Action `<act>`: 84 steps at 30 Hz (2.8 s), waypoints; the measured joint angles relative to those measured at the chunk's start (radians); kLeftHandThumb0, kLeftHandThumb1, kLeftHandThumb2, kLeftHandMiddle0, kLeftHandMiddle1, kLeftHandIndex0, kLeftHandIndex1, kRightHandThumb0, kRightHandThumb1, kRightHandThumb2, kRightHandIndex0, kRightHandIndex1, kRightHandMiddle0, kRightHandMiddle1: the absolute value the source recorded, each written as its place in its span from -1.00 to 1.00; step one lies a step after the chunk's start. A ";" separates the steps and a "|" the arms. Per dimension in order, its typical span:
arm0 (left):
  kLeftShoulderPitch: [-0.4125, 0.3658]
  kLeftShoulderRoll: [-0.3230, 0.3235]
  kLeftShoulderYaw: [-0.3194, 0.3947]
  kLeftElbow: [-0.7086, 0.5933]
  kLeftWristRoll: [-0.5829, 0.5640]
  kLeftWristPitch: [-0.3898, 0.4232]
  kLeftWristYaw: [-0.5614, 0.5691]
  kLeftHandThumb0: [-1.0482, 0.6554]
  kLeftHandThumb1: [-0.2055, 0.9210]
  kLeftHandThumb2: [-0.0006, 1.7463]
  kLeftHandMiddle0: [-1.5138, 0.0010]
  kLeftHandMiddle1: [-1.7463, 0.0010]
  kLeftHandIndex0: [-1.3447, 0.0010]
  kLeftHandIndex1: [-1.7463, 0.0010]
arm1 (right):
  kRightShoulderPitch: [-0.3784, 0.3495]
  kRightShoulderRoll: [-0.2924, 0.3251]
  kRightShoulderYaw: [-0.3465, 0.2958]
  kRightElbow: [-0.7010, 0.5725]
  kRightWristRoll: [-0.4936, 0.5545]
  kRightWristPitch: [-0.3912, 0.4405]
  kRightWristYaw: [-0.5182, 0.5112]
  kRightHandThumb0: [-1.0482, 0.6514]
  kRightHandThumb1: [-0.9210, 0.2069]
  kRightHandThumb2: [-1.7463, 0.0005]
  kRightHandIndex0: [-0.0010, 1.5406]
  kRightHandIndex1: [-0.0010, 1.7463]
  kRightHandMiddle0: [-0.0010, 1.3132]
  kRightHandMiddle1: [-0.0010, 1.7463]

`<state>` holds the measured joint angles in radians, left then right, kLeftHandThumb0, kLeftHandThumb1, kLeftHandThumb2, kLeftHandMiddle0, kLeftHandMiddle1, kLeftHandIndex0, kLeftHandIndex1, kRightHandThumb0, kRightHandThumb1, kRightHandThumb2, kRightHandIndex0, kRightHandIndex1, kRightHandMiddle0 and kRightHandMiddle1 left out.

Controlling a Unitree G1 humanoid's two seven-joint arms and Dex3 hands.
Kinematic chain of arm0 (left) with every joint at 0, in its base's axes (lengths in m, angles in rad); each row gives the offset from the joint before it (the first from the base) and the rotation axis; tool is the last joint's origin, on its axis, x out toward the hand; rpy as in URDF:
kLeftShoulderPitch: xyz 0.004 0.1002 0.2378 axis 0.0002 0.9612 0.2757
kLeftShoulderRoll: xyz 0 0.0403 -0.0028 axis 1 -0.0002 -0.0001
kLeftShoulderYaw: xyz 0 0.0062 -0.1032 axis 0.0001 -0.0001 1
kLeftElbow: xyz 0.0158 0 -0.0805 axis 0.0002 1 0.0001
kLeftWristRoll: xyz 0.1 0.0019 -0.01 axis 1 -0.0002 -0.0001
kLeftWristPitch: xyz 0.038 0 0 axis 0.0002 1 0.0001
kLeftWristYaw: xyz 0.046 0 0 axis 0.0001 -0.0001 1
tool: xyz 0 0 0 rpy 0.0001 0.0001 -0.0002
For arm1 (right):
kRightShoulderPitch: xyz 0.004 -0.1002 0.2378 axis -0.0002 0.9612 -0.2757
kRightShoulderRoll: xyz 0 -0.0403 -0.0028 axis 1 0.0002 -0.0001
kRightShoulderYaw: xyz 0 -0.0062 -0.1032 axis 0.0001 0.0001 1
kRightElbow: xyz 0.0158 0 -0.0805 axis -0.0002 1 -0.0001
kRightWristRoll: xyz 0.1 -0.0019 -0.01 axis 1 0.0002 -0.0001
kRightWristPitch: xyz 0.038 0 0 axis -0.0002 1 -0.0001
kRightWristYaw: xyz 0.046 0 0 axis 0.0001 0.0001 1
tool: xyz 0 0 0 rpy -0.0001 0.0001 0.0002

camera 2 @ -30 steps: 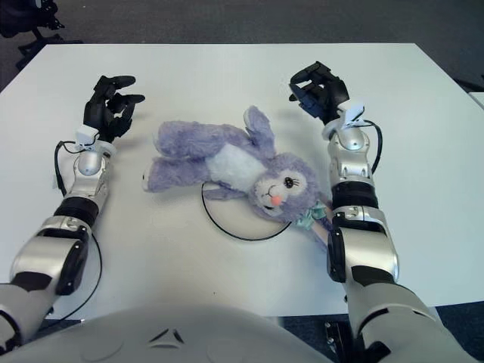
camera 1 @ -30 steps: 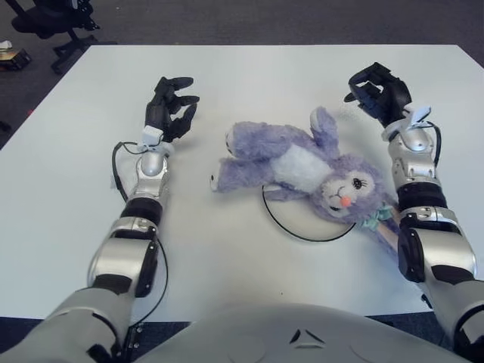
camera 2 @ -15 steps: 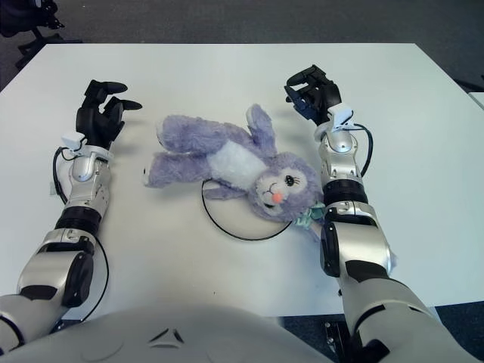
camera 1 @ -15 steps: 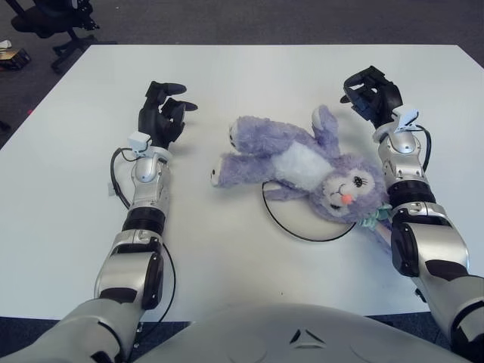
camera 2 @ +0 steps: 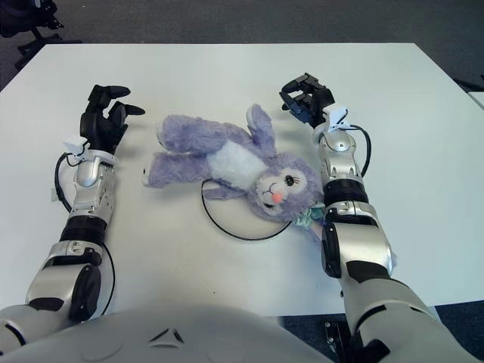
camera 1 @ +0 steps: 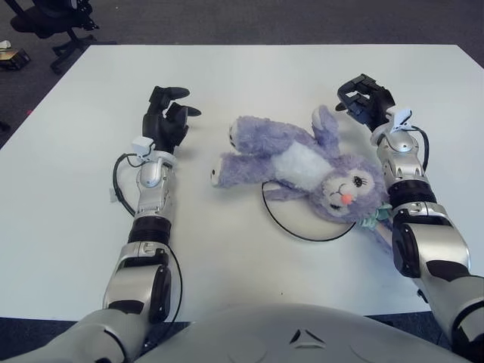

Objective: Put the doll into the plate.

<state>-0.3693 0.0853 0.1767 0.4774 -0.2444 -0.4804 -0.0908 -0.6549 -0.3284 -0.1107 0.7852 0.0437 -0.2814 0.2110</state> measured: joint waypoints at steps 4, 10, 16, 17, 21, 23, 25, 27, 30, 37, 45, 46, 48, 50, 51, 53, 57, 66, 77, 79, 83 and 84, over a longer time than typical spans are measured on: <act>0.003 -0.007 0.001 -0.007 0.004 0.012 0.004 0.22 1.00 -0.65 0.36 -0.68 0.51 -0.61 | 0.006 0.000 0.002 -0.010 0.001 0.020 0.010 0.23 -1.00 0.65 -0.49 0.68 -0.41 0.67; 0.004 -0.018 0.001 -0.018 0.019 0.022 0.018 0.22 1.00 -0.65 0.36 -0.68 0.51 -0.61 | 0.009 0.000 0.002 -0.036 0.002 0.053 0.030 0.23 -1.00 0.64 -0.49 0.68 -0.41 0.67; 0.008 -0.033 0.001 -0.036 0.024 0.032 0.030 0.22 1.00 -0.65 0.36 -0.68 0.51 -0.61 | 0.010 0.000 0.002 -0.063 0.003 0.076 0.042 0.23 -1.00 0.64 -0.49 0.68 -0.42 0.67; 0.008 -0.035 0.000 -0.037 0.025 0.033 0.031 0.22 1.00 -0.65 0.36 -0.68 0.51 -0.61 | 0.010 0.000 0.003 -0.066 0.003 0.078 0.042 0.23 -1.00 0.64 -0.49 0.68 -0.42 0.67; 0.012 -0.044 -0.002 -0.046 0.036 0.036 0.040 0.22 1.00 -0.66 0.36 -0.68 0.51 -0.61 | 0.011 0.001 0.007 -0.079 0.002 0.092 0.044 0.23 -1.00 0.64 -0.49 0.68 -0.42 0.67; 0.013 -0.049 -0.002 -0.049 0.041 0.038 0.047 0.22 1.00 -0.66 0.36 -0.68 0.50 -0.61 | 0.011 0.002 0.011 -0.083 0.002 0.097 0.047 0.23 -1.00 0.64 -0.49 0.68 -0.42 0.67; 0.013 -0.051 -0.003 -0.051 0.046 0.040 0.051 0.22 1.00 -0.66 0.36 -0.68 0.50 -0.61 | 0.011 0.003 0.014 -0.086 0.002 0.101 0.049 0.23 -1.00 0.64 -0.50 0.68 -0.42 0.67; 0.014 -0.056 -0.003 -0.054 0.054 0.042 0.055 0.22 1.00 -0.66 0.36 -0.68 0.50 -0.60 | 0.011 0.005 0.019 -0.086 0.002 0.102 0.050 0.23 -1.00 0.64 -0.50 0.68 -0.42 0.68; 0.016 -0.065 -0.005 -0.061 0.062 0.044 0.064 0.22 1.00 -0.66 0.36 -0.68 0.50 -0.60 | 0.011 0.013 0.026 -0.086 0.001 0.102 0.049 0.23 -1.00 0.64 -0.50 0.69 -0.42 0.68; 0.020 -0.084 -0.011 -0.079 0.073 0.051 0.082 0.22 1.00 -0.67 0.35 -0.67 0.49 -0.59 | 0.010 0.045 0.039 -0.086 -0.013 0.102 0.024 0.23 -1.00 0.64 -0.50 0.69 -0.43 0.68; 0.023 -0.101 -0.017 -0.093 0.084 0.065 0.092 0.23 1.00 -0.67 0.34 -0.66 0.48 -0.59 | 0.008 0.075 0.048 -0.086 -0.022 0.102 -0.001 0.23 -1.00 0.63 -0.50 0.69 -0.43 0.68; 0.023 -0.104 -0.017 -0.094 0.085 0.065 0.094 0.23 1.00 -0.67 0.34 -0.66 0.48 -0.59 | 0.007 0.076 0.048 -0.085 -0.022 0.102 -0.003 0.23 -1.00 0.63 -0.50 0.69 -0.43 0.68; 0.024 -0.107 -0.017 -0.098 0.086 0.066 0.100 0.23 1.00 -0.67 0.34 -0.67 0.48 -0.59 | 0.003 0.081 0.048 -0.084 -0.022 0.102 -0.007 0.23 -1.00 0.63 -0.50 0.69 -0.43 0.68; 0.025 -0.110 -0.017 -0.101 0.087 0.067 0.104 0.23 1.00 -0.67 0.34 -0.67 0.48 -0.59 | -0.001 0.085 0.048 -0.083 -0.021 0.102 -0.011 0.23 -1.00 0.63 -0.50 0.69 -0.43 0.68; 0.026 -0.111 -0.017 -0.103 0.088 0.067 0.105 0.23 1.00 -0.67 0.34 -0.66 0.48 -0.59 | -0.004 0.087 0.048 -0.082 -0.021 0.102 -0.013 0.23 -1.00 0.63 -0.50 0.69 -0.43 0.68; 0.028 -0.115 -0.017 -0.108 0.088 0.068 0.109 0.23 1.00 -0.67 0.34 -0.66 0.48 -0.59 | -0.009 0.093 0.047 -0.080 -0.021 0.102 -0.017 0.23 -1.00 0.63 -0.50 0.69 -0.43 0.68; 0.030 -0.124 -0.017 -0.116 0.091 0.071 0.118 0.23 1.00 -0.67 0.34 -0.66 0.48 -0.59 | -0.021 0.107 0.045 -0.080 -0.020 0.103 -0.025 0.23 -1.00 0.63 -0.50 0.69 -0.43 0.68; 0.035 -0.136 -0.019 -0.131 0.095 0.085 0.125 0.23 1.00 -0.67 0.34 -0.66 0.49 -0.59 | -0.039 0.123 0.045 -0.077 -0.020 0.110 -0.038 0.23 -0.99 0.64 -0.48 0.67 -0.40 0.66; 0.045 -0.143 -0.019 -0.150 0.097 0.093 0.136 0.23 1.00 -0.67 0.33 -0.65 0.49 -0.60 | -0.046 0.137 0.046 -0.059 -0.021 0.125 -0.059 0.23 -0.99 0.65 -0.47 0.66 -0.39 0.65; 0.046 -0.143 -0.018 -0.151 0.097 0.094 0.137 0.23 1.00 -0.67 0.33 -0.65 0.49 -0.60 | -0.050 0.142 0.046 -0.051 -0.021 0.128 -0.066 0.23 -0.99 0.65 -0.47 0.66 -0.39 0.65; 0.047 -0.144 -0.018 -0.153 0.097 0.096 0.138 0.23 1.00 -0.67 0.33 -0.65 0.49 -0.60 | -0.060 0.153 0.048 -0.038 -0.021 0.130 -0.071 0.23 -0.99 0.65 -0.47 0.66 -0.39 0.65; 0.047 -0.144 -0.018 -0.153 0.097 0.096 0.138 0.23 1.00 -0.67 0.33 -0.65 0.49 -0.60 | -0.062 0.155 0.049 -0.036 -0.021 0.130 -0.072 0.23 -0.99 0.66 -0.47 0.66 -0.39 0.65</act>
<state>-0.3225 -0.0590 0.1584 0.3240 -0.1473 -0.3848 0.0476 -0.7165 -0.1733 -0.0622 0.7489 0.0226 -0.1515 0.1393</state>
